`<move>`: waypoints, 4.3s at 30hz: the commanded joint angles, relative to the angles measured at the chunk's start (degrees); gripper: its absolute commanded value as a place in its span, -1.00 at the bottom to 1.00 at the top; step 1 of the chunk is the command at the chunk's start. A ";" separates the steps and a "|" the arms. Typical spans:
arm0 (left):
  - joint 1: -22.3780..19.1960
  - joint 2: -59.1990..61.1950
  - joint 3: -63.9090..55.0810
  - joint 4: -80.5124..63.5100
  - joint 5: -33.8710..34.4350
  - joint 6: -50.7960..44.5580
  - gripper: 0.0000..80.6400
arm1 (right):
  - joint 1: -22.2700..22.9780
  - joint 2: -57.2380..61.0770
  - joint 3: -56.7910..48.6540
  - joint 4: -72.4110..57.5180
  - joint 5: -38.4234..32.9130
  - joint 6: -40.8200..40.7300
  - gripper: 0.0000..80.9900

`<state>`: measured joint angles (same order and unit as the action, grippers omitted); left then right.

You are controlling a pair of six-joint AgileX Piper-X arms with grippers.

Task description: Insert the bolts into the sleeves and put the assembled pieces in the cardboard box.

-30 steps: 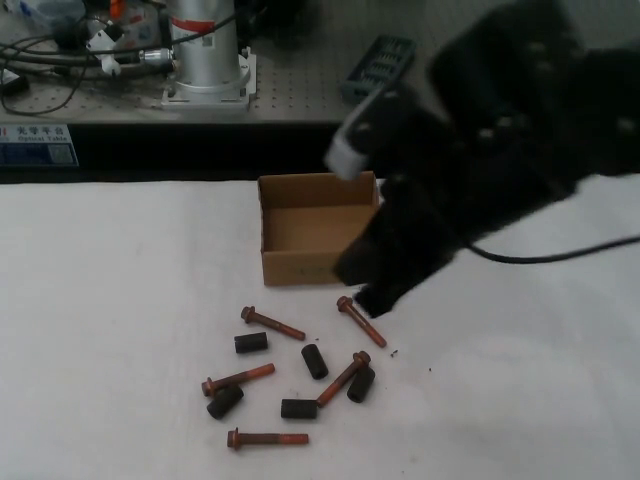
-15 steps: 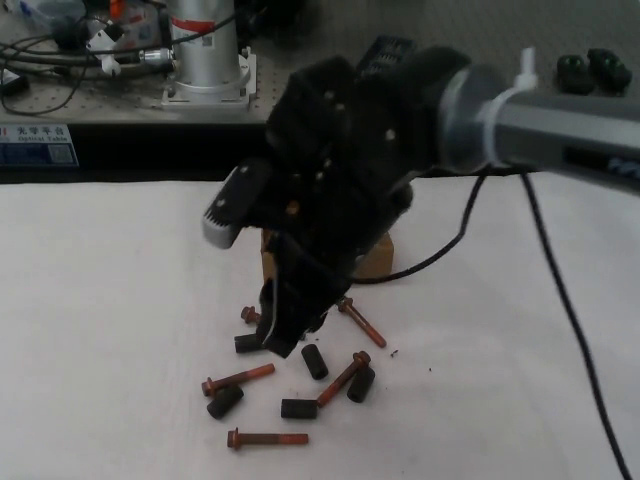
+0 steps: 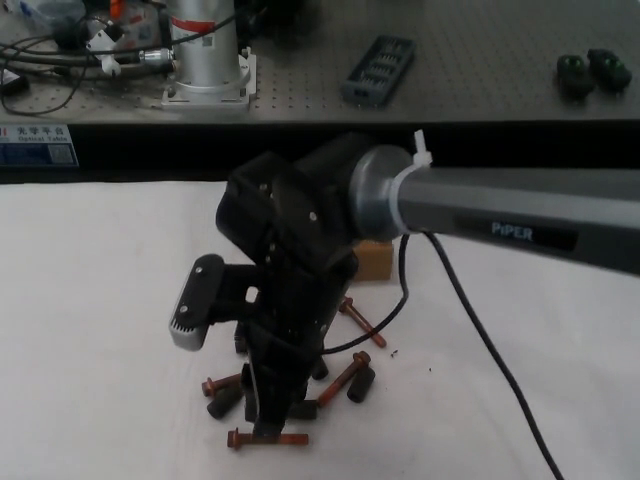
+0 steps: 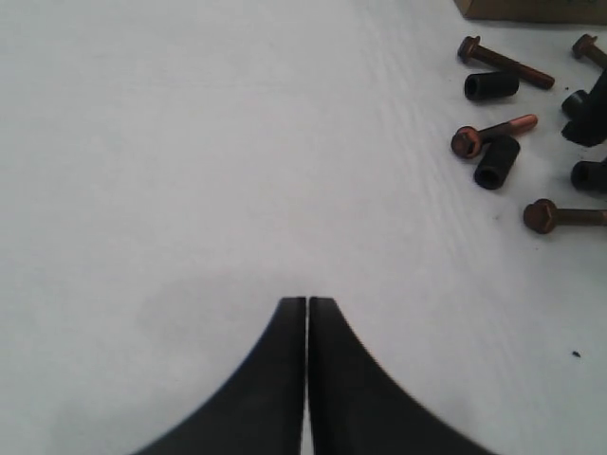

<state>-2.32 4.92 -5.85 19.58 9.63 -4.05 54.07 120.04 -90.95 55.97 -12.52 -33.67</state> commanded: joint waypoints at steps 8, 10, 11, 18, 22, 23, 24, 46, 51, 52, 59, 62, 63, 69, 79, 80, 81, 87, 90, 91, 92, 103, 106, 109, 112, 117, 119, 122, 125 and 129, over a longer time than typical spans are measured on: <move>0.10 0.17 -0.66 0.06 -0.44 0.60 -0.99 | 1.38 2.75 -0.61 -0.46 -0.03 -0.73 -0.23; 0.10 0.17 -0.66 0.06 -0.44 0.60 -0.99 | 1.58 3.26 -0.61 -0.45 -0.03 -0.73 -0.23; 0.10 0.17 -0.66 0.06 -0.44 0.60 -0.99 | 1.71 3.50 -0.61 -0.45 -0.03 -0.73 -0.23; 0.10 0.17 -0.66 0.06 -0.44 0.60 -0.99 | 2.23 4.15 -0.61 -0.45 -0.03 -0.73 -0.27; 0.10 0.17 -0.66 0.06 -0.44 0.60 -0.99 | 2.37 4.15 -0.61 -0.91 -0.03 -0.73 -0.50; 0.10 0.17 -0.66 0.06 -0.44 0.60 -0.99 | 2.37 4.15 -0.61 -0.98 -0.03 -0.73 -0.53; 0.10 0.17 -0.66 0.06 -0.44 0.60 -0.99 | 2.53 4.15 -0.61 -0.93 -0.03 -0.62 -0.53; 0.10 0.17 -0.66 0.06 -0.44 0.08 -0.99 | 4.28 5.16 0.17 -2.40 8.18 15.85 -0.82; 0.10 0.17 -0.85 -0.63 0.18 0.09 -0.99 | 4.28 2.54 0.04 -2.76 8.18 18.69 -0.91; 0.10 0.17 -1.18 -0.90 0.74 0.09 -0.99 | 4.28 1.54 0.04 -2.72 8.18 19.56 -0.91; 0.10 1.77 -7.36 -1.62 6.18 6.50 -0.99 | 3.37 -7.11 0.04 -3.06 8.18 23.71 -0.91; 0.10 5.88 -10.52 -1.62 9.53 7.94 -0.99 | 2.54 -10.62 0.04 -3.12 8.18 25.89 -0.91; 0.10 7.98 -11.70 -1.50 10.58 7.94 -0.99 | 2.31 -11.50 0.04 -3.12 8.18 26.75 -0.91; 0.10 22.51 -19.24 -1.22 16.45 7.94 -0.99 | 0.07 -17.53 0.47 -1.86 10.73 28.92 -0.90; -6.70 45.77 -35.61 4.22 17.98 5.67 -0.99 | -5.29 -32.12 9.64 -1.27 14.55 33.28 -0.90; -7.97 47.63 -36.81 4.65 17.40 5.67 -0.99 | -5.85 -33.92 11.51 -1.87 15.11 33.67 -0.90; -9.25 49.24 -37.79 4.74 16.57 5.67 -0.99 | -6.36 -35.60 12.85 -2.36 15.76 34.17 -0.90; -17.26 56.74 -41.42 4.73 10.43 5.36 -0.99 | -9.83 -48.16 22.92 -4.56 18.87 35.37 -0.90; -20.73 60.58 -42.70 4.23 9.96 5.36 -0.99 | -11.62 -54.45 27.68 -4.56 19.58 36.80 -0.90; -21.85 62.19 -43.23 4.22 9.65 5.36 -0.99 | -12.18 -56.47 29.31 -4.56 19.59 37.21 -0.90; -22.91 63.84 -43.91 4.22 9.25 5.36 -0.99 | -12.64 -58.06 30.91 -4.56 19.59 37.79 -0.90; -27.49 79.81 -56.15 6.29 6.56 15.46 -0.99 | -15.60 -75.75 42.93 -2.23 19.67 41.03 -0.90; -27.49 80.01 -56.13 2.43 6.50 16.46 -0.99 | -15.60 -78.68 43.61 0.07 19.67 41.81 -0.90; -27.49 80.01 -56.13 0.89 5.55 16.24 -0.99 | -15.60 -80.45 43.58 0.88 19.67 41.81 -0.90; -27.49 80.93 -56.48 3.15 0.43 17.81 -0.99 | -15.60 -81.35 43.58 0.56 19.67 41.81 -0.90; -27.69 83.77 -59.75 9.05 -2.75 20.67 -0.78 | -15.60 -81.42 43.58 0.25 19.67 41.81 -0.90; -27.69 84.86 -61.51 11.51 -6.81 20.15 -0.54 | -15.60 -81.42 43.58 0.24 19.67 41.81 -0.90; -27.69 86.15 -63.04 13.64 -9.13 19.09 -0.19 | -15.60 -81.42 43.58 0.24 19.67 41.81 -0.90; -27.69 87.31 -63.04 13.63 -8.99 16.67 -0.28 | -15.60 -81.42 43.58 0.14 19.67 41.81 -0.90; -27.75 89.78 -63.15 13.25 -8.99 16.46 -0.55 | -15.60 -81.42 43.58 0.14 19.67 41.81 -0.90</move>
<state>-29.77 92.73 -68.31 31.56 1.25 13.48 38.81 38.97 -47.32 56.78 7.09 8.03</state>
